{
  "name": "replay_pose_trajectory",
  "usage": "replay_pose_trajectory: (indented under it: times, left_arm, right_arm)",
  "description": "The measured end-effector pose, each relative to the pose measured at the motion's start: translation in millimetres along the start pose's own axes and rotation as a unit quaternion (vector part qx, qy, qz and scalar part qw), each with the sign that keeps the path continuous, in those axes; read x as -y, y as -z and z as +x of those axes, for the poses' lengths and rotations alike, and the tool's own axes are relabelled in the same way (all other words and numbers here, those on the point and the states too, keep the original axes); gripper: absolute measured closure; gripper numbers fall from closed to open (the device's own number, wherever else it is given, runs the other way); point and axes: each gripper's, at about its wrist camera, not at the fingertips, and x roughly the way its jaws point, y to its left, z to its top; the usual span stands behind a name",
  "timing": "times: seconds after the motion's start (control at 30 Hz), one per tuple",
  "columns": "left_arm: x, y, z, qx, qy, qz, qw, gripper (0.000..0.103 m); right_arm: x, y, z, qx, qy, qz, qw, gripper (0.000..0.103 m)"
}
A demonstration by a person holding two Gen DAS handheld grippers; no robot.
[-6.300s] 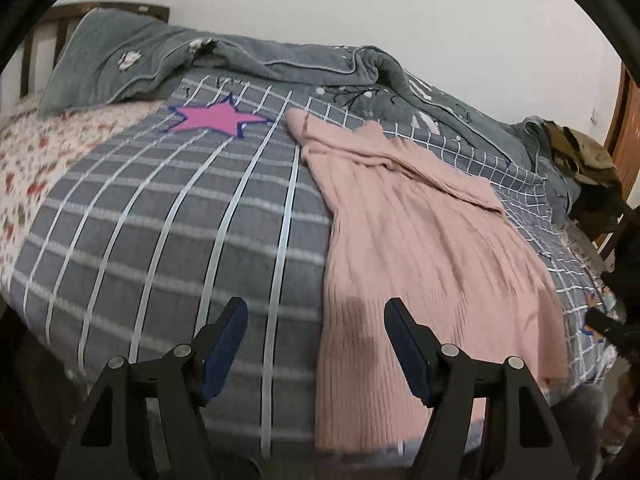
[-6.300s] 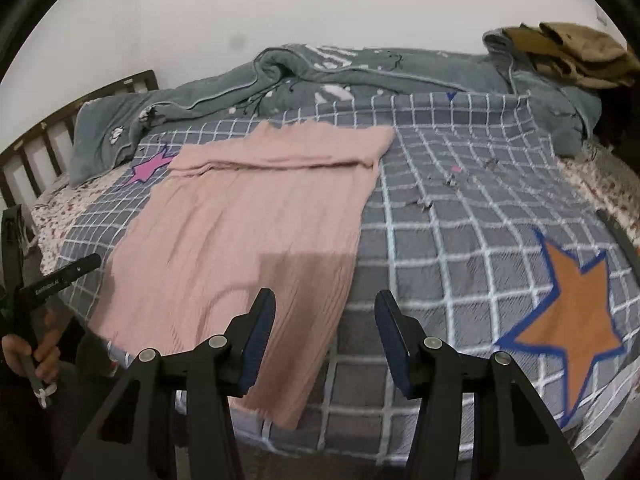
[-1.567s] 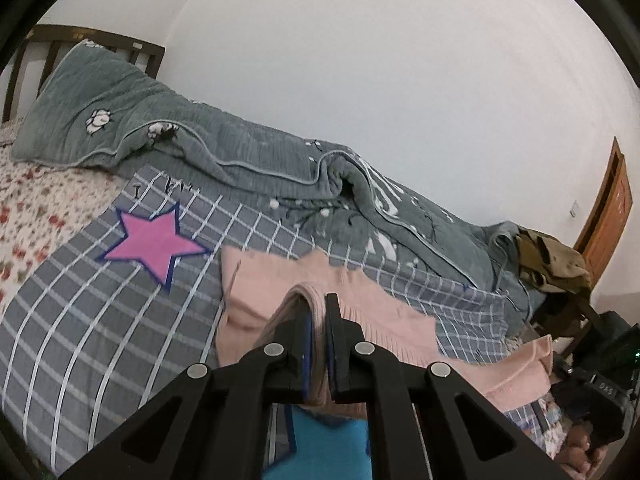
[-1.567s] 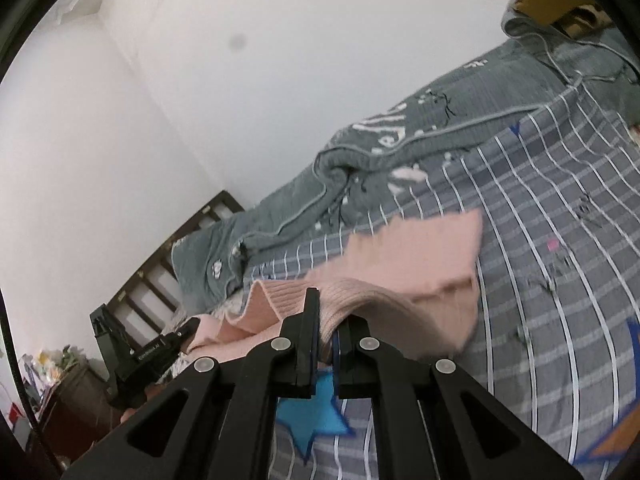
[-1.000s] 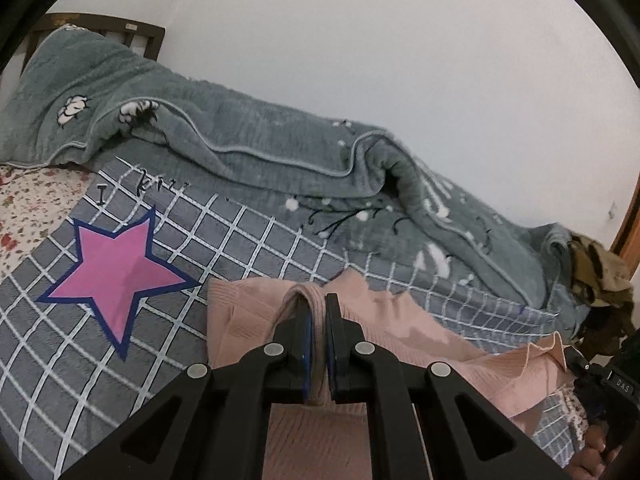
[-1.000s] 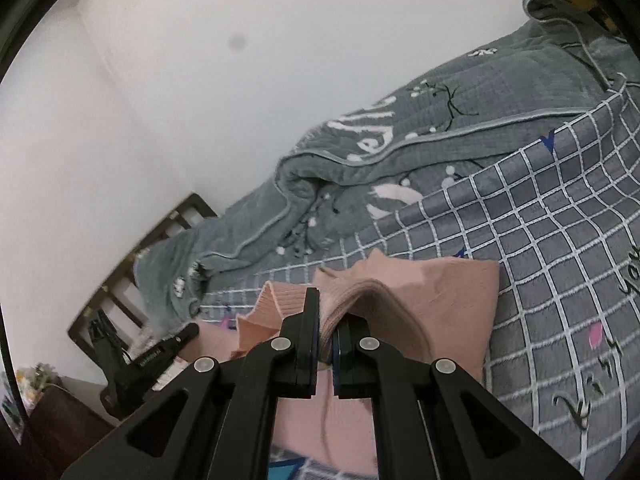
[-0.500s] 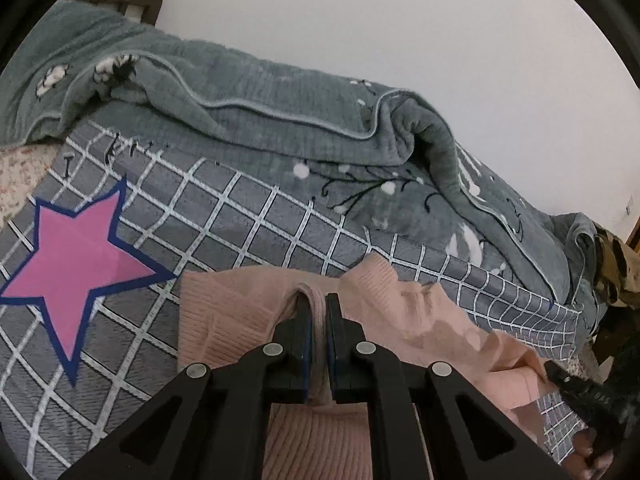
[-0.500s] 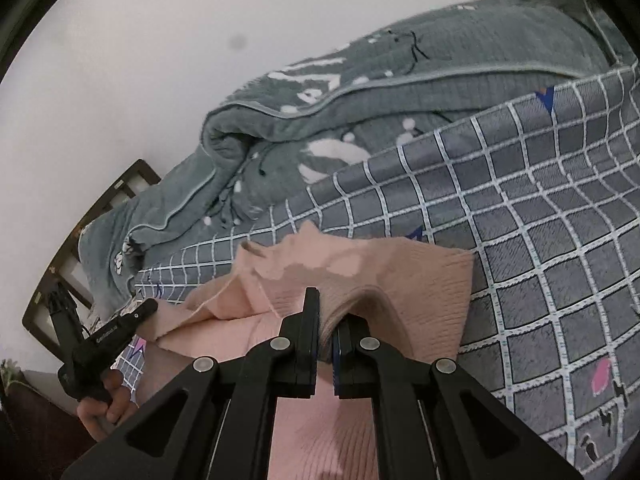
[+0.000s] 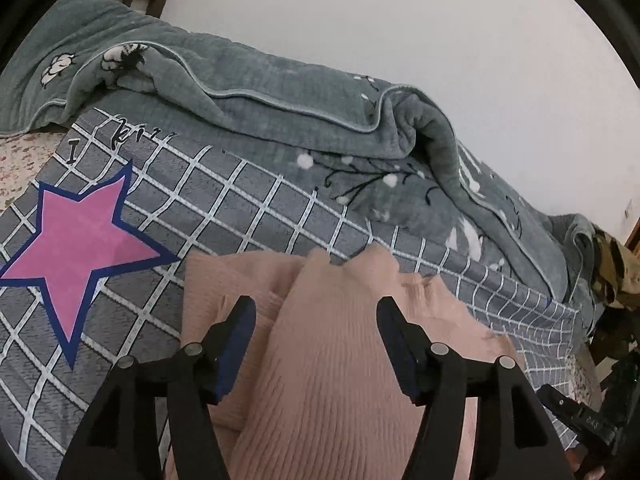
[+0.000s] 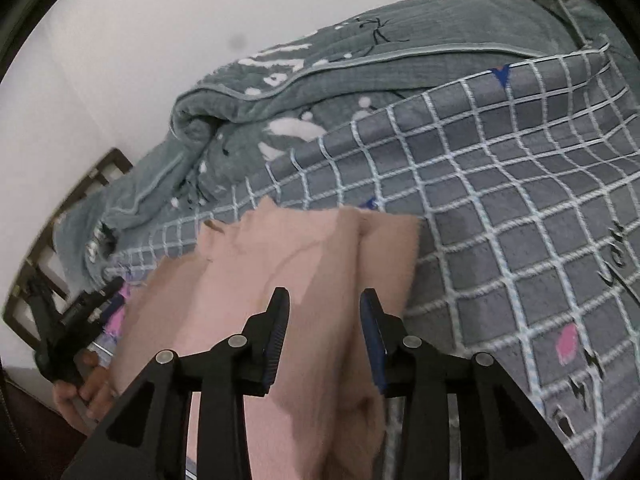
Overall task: Fold small clothes
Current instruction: 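Lay the folded hem down and open both tools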
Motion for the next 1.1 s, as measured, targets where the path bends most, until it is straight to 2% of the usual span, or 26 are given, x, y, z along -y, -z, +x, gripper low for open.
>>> replay_pose_trajectory:
  times: [0.2,0.33,0.43,0.5,0.53,0.6,0.73,0.9,1.1]
  left_arm:
    - [1,12,-1,-0.017,0.002,0.011,0.9998,0.042]
    - [6,19,1,-0.021,-0.001,0.034,0.9992,0.044]
    - [8,19,0,-0.014,-0.006,0.048,0.9987,0.058]
    - [8,18,2,-0.014,-0.009,0.050,0.9986,0.066]
    - [7,17,4,-0.015,-0.009,0.048,0.9987,0.072]
    - [3,16,10,-0.024,-0.014,0.034,0.9990,0.076]
    - [-6,15,20,-0.032,-0.033,0.011,0.9989,0.095]
    - [-22,9,9,0.001,-0.032,-0.029,0.9990,0.096]
    - [-20,13,19,-0.023,-0.052,-0.029,0.9979,0.092]
  right_arm:
    - [-7,28,-12,0.009,0.036,-0.036,0.999,0.067]
    - [-13,33,-13,0.011,0.034,-0.048,0.998,0.068]
    - [-22,35,-11,0.016,0.037,-0.067,0.997,0.070]
    - [-27,36,-7,0.011,0.040,-0.076,0.996,0.075]
    - [-28,37,-5,0.008,0.042,-0.079,0.996,0.076]
    - [-28,39,-2,0.005,0.046,-0.084,0.995,0.077]
    - [-24,38,2,-0.005,0.038,-0.078,0.996,0.077]
    - [-23,40,0,-0.005,0.030,-0.075,0.997,0.077]
    - [-23,43,-3,-0.005,0.029,-0.080,0.996,0.077]
